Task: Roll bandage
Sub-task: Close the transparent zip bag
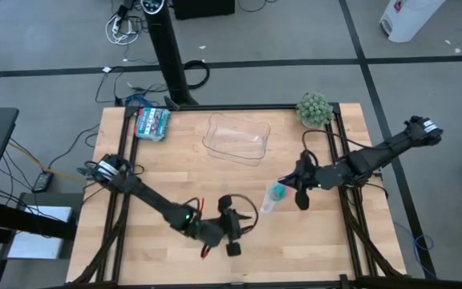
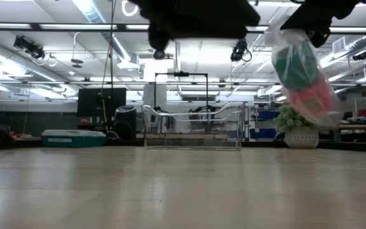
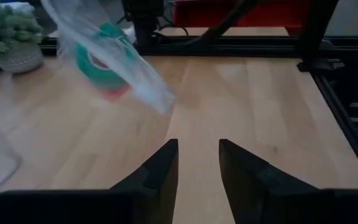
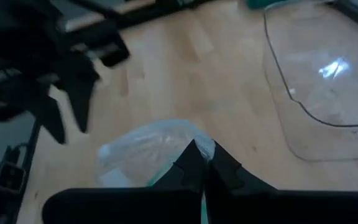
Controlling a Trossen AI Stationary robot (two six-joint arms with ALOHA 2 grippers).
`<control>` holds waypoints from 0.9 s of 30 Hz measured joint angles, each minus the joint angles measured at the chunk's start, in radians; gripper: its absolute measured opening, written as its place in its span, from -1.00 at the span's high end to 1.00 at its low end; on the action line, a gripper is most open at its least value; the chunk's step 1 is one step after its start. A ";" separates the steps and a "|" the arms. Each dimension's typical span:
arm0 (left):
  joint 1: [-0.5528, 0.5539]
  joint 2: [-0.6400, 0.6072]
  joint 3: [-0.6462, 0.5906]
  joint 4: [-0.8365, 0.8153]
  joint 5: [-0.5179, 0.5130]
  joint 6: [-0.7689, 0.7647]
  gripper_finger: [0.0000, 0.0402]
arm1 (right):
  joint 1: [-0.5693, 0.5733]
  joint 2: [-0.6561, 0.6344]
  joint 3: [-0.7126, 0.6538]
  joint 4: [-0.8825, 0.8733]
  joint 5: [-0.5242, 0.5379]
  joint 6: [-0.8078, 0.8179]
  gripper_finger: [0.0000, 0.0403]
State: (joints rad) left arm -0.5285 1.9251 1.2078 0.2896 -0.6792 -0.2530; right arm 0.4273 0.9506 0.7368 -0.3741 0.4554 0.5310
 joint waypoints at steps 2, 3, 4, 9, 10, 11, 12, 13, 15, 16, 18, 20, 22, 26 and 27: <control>0.032 0.000 -0.032 0.059 0.042 0.019 0.39 | 0.016 -0.044 -0.046 0.040 0.037 0.015 1.00; 0.048 0.000 -0.049 0.088 0.050 0.027 0.39 | 0.021 -0.061 -0.066 0.066 0.059 0.016 1.00; 0.065 0.000 -0.065 0.114 0.062 0.039 0.39 | 0.025 -0.075 -0.082 0.091 0.078 0.016 1.00; 0.171 0.000 -0.138 0.260 0.191 0.040 0.39 | 0.030 -0.117 -0.127 0.157 0.175 -0.007 1.00; 0.193 0.000 -0.149 0.284 0.222 0.037 0.39 | 0.030 -0.120 -0.134 0.167 0.194 -0.014 1.00; 0.215 0.000 -0.162 0.313 0.254 0.035 0.39 | 0.030 -0.119 -0.139 0.187 0.216 -0.027 1.00; 0.235 0.000 -0.174 0.342 0.281 0.033 0.39 | 0.030 -0.118 -0.144 0.210 0.239 -0.041 1.00; 0.255 -0.001 -0.184 0.366 0.306 0.025 0.39 | 0.030 -0.119 -0.148 0.221 0.269 -0.052 1.00; 0.291 -0.002 -0.205 0.404 0.336 0.010 0.39 | 0.030 -0.119 -0.152 0.232 0.324 -0.069 1.00; 0.307 -0.002 -0.218 0.421 0.345 0.009 0.39 | 0.030 -0.119 -0.153 0.235 0.345 -0.070 1.00; 0.332 -0.002 -0.251 0.483 0.391 0.014 0.38 | 0.030 -0.120 -0.157 0.235 0.370 -0.070 1.00; 0.352 -0.002 -0.278 0.556 0.448 0.021 0.33 | 0.030 -0.114 -0.158 0.237 0.393 -0.063 1.00; 0.368 -0.002 -0.301 0.617 0.472 0.034 0.25 | 0.031 -0.102 -0.164 0.259 0.410 -0.062 1.00; 0.400 -0.002 -0.324 0.662 0.471 0.033 0.08 | 0.031 -0.082 -0.191 0.348 0.441 -0.090 1.00; 0.407 -0.002 -0.323 0.665 0.470 0.034 0.04 | 0.031 -0.079 -0.199 0.369 0.446 -0.091 1.00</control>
State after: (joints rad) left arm -0.1216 1.9228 0.8844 0.9549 -0.2091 -0.2186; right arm 0.4583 0.8719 0.5383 -0.0047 0.9014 0.4396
